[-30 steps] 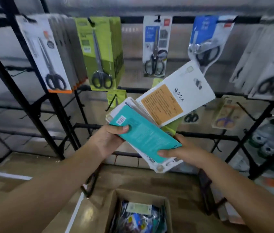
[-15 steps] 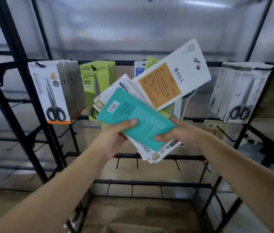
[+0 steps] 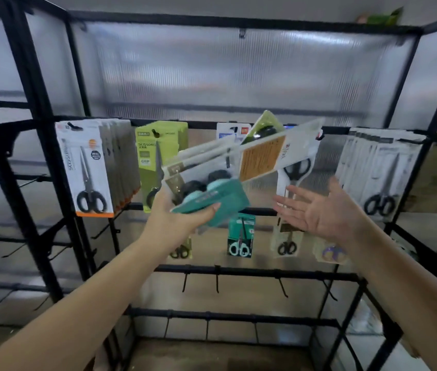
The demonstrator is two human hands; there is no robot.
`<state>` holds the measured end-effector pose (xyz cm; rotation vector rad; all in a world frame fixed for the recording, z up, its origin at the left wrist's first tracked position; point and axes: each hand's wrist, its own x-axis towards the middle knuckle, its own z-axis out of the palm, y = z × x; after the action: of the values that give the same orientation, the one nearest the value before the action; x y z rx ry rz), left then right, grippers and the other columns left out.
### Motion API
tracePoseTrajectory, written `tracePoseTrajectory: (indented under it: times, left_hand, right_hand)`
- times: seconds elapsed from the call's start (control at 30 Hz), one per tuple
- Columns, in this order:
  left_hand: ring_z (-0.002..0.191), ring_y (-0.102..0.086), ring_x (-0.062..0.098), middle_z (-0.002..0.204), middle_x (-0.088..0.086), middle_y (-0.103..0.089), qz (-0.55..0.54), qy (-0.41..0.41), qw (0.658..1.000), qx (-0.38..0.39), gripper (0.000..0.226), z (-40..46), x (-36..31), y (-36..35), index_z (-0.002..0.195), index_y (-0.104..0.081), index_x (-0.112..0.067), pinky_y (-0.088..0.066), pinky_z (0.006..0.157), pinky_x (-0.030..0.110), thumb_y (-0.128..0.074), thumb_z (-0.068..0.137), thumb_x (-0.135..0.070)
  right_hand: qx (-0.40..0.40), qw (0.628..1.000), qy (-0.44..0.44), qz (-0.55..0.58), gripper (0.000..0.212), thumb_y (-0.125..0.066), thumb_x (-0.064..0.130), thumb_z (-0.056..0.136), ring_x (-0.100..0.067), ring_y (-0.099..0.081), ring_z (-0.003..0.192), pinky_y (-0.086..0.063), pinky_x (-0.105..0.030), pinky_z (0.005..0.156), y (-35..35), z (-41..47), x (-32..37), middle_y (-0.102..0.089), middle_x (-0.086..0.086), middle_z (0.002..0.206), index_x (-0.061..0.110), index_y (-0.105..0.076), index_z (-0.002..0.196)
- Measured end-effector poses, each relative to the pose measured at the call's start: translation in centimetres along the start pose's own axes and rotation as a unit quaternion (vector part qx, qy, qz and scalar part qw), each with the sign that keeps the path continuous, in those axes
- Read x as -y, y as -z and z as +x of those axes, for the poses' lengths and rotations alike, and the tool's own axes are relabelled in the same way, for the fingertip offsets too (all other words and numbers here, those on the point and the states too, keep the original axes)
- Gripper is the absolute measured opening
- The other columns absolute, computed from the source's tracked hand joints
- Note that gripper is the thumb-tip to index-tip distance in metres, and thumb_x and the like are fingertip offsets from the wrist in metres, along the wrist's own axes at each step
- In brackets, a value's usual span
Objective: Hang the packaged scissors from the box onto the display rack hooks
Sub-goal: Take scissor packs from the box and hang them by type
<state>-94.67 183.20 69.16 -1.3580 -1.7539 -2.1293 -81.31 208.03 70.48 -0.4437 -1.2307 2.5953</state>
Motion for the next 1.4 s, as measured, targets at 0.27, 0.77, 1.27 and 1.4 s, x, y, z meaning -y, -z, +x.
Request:
tracePoseTrajectory:
  times: [0.27,0.77,1.27,1.4]
  left_hand:
    - [0.101,-0.057,0.001,0.114,-0.011,-0.064,0.314,-0.260,0.911,0.061,0.041,0.2,-1.4,0.8,0.121,-0.050,-0.031,-0.045,0.097,0.025,-0.060,0.082,-0.035]
    - [0.125,-0.037,0.035,0.136,0.013,-0.034,0.518,-0.496,0.677,0.166,0.052,-0.8,1.0,-0.2,0.123,-0.036,-0.027,-0.034,0.103,0.054,-0.051,0.084,0.003]
    - [0.138,-0.010,0.046,0.149,0.010,-0.010,0.569,-0.273,0.776,0.020,0.117,-1.3,0.7,-3.4,0.145,0.010,-0.045,-0.023,0.099,0.074,-0.039,0.064,0.024]
    - [0.133,-0.026,0.052,0.150,0.029,-0.020,0.533,-0.161,0.830,0.022,0.118,-1.8,0.3,-4.7,0.143,-0.009,-0.032,-0.037,0.101,0.057,-0.074,0.057,0.017]
  right_hand:
    - [0.173,0.984,0.017,-0.031,0.120,-0.024,0.096,0.049,-0.046,-0.049,0.120,-0.041,-0.066,0.091,-3.0,-3.3,-0.7,-0.049,-0.026,0.134,0.012,-0.039,0.135]
    - [0.277,0.958,-0.021,-0.073,0.063,-0.063,0.027,0.082,-0.036,-0.050,0.118,-0.041,-0.051,0.099,-4.3,-3.4,-5.6,-0.049,-0.020,0.134,0.007,-0.042,0.139]
    - [0.035,0.995,0.076,0.055,0.046,-0.056,0.025,0.081,-0.035,-0.062,0.103,-0.051,-0.049,0.087,-3.6,-3.1,-7.9,-0.064,-0.012,0.111,0.010,-0.059,0.124]
    - [-0.023,0.995,0.063,0.080,0.042,-0.059,0.021,0.076,-0.037,-0.060,0.109,-0.049,-0.049,0.091,-3.3,-3.2,-7.8,-0.063,-0.009,0.108,0.007,-0.065,0.116]
